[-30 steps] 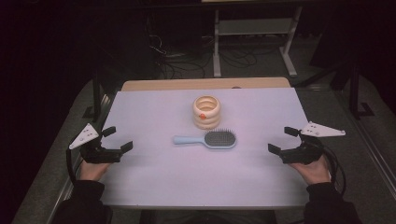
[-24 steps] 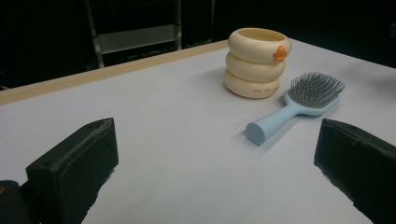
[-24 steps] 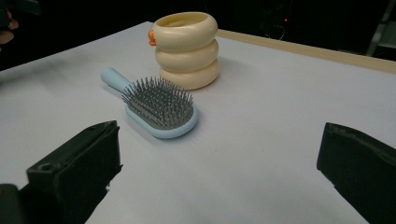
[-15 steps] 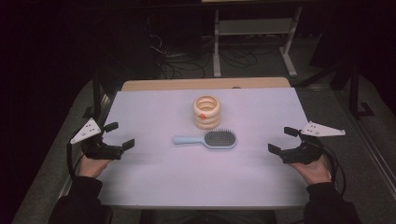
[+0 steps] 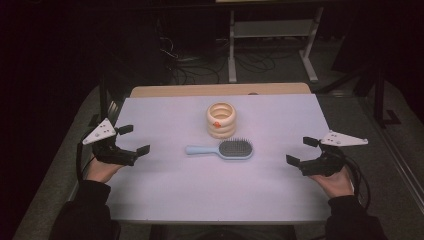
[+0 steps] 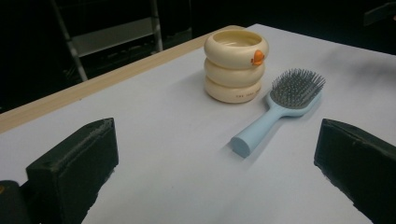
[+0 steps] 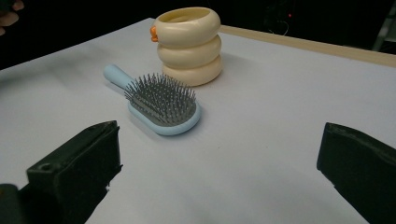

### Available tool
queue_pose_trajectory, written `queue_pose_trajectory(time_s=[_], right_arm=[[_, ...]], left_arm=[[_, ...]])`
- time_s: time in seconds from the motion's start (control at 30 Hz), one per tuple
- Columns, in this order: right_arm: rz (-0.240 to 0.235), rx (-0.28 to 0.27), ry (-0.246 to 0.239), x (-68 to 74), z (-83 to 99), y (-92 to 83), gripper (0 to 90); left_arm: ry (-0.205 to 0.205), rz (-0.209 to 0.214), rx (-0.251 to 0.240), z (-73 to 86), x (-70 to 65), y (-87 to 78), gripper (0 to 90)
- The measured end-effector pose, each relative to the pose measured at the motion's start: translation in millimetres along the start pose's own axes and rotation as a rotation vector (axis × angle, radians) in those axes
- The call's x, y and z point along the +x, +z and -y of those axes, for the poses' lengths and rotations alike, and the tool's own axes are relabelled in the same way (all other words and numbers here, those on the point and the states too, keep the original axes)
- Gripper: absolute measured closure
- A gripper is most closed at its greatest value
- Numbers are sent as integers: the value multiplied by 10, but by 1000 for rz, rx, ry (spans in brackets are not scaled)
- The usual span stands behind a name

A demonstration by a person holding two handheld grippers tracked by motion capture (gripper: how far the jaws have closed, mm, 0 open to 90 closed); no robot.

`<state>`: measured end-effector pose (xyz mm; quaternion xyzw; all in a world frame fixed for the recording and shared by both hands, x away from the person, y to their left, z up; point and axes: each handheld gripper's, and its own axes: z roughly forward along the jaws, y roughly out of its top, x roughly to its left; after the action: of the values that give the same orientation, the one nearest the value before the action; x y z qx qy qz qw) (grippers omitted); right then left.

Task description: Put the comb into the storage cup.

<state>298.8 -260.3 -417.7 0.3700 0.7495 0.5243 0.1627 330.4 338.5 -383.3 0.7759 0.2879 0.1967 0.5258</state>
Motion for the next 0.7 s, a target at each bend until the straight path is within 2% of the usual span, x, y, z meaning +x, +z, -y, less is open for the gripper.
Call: queue_pose_trajectory(time_s=[0.7], right_arm=[[-10,15,-3,3,5,21,0]], left_arm=[[85,98,104,-238,-72,344,0]])
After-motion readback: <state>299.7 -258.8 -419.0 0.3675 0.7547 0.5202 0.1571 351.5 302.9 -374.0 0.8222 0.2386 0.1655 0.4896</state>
